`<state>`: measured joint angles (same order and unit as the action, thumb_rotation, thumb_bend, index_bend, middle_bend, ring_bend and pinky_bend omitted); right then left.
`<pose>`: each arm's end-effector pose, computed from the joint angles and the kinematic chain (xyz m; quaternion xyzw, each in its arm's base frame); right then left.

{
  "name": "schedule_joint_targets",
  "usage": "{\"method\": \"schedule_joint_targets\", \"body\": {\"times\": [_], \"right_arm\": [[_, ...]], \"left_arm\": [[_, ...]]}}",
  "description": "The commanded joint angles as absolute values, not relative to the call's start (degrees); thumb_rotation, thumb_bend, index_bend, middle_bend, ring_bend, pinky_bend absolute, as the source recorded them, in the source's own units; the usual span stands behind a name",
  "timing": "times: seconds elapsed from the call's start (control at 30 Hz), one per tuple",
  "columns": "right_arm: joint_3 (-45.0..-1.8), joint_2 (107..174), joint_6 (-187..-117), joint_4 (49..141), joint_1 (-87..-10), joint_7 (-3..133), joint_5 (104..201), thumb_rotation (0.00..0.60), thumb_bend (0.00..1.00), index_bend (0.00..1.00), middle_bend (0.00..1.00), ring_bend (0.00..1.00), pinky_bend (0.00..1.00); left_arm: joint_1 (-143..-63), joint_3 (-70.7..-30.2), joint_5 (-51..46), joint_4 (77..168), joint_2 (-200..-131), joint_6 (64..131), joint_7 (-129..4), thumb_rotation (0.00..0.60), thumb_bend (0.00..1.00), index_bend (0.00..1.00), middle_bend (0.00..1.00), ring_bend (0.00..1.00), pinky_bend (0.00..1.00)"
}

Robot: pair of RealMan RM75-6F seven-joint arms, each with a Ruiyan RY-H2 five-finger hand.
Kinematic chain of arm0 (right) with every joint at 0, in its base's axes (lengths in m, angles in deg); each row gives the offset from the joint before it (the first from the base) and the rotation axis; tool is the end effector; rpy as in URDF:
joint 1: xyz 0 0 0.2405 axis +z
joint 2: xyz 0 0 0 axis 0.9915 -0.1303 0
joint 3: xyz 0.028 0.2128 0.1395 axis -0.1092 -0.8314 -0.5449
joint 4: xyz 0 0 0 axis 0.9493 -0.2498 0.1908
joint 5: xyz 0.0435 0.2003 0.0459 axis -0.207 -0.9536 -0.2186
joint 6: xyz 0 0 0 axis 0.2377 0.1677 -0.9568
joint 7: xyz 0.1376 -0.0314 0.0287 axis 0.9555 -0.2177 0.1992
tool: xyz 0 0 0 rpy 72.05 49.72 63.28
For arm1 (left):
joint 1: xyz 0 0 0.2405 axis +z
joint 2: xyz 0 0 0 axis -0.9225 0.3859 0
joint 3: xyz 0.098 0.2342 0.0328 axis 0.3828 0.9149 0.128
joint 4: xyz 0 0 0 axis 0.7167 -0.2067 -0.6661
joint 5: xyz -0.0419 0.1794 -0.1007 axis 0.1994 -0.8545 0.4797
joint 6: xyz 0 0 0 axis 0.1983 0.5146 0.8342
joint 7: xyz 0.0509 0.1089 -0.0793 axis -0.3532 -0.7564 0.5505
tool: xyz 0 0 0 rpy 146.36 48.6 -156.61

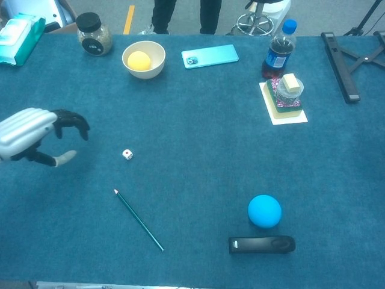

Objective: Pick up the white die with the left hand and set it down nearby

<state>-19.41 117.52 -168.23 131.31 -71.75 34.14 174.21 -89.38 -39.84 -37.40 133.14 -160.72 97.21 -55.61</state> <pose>-0.2299 -0.2116 0.1514 0.6717 -0.2802 0.3361 0.5978 -0.2576 0.2317 0.0261 -0.7557 -0.4086 -0.3733 0.3501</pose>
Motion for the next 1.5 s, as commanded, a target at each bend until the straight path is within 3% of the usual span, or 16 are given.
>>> {"method": "schedule_joint_targets", "body": {"times": [0.03, 0.3, 0.5, 1.23, 1.5], "right_arm": [[-19.1, 117.2, -169.2, 132.3, -72.3, 33.0, 174.4, 0.6, 0.1, 0.49, 0.39, 0.26, 0.27], [-18.8, 116.1, -171.4, 134.4, -73.3, 30.9, 175.3, 0.6, 0.1, 0.49, 0.39, 0.26, 0.27], [-18.6, 115.5, -172.1, 135.2, -73.8, 30.5, 175.3, 0.6, 0.1, 0.49, 0.39, 0.26, 0.27], [-18.3, 115.4, -172.6, 133.8, -74.3, 32.3, 175.2, 0.6, 0.1, 0.49, 0.39, 0.26, 0.27], [-18.3, 115.2, -172.6, 133.8, -74.4, 32.5, 175.1, 0.6, 0.1, 0.49, 0.39, 0.26, 0.27]], "left_arm": [[-91.4, -40.0, -38.5, 131.8, -162.1, 96.4, -53.2, 0.6, 0.37, 0.38, 0.24, 0.21, 0.42], [-94.5, -39.9, -40.4, 126.8, -166.0, 96.4, -50.6, 0.6, 0.37, 0.38, 0.03, 0.01, 0.16], [-95.6, -39.6, -41.1, 121.8, -169.3, 97.6, -50.1, 0.6, 0.37, 0.38, 0.0, 0.0, 0.0], [-98.9, -36.2, -41.2, 119.9, -170.1, 95.1, -50.2, 0.6, 0.37, 0.41, 0.0, 0.0, 0.0], [-98.9, -37.7, -37.1, 120.4, -172.2, 92.7, -55.2, 0.6, 0.37, 0.4, 0.0, 0.0, 0.0]]}}
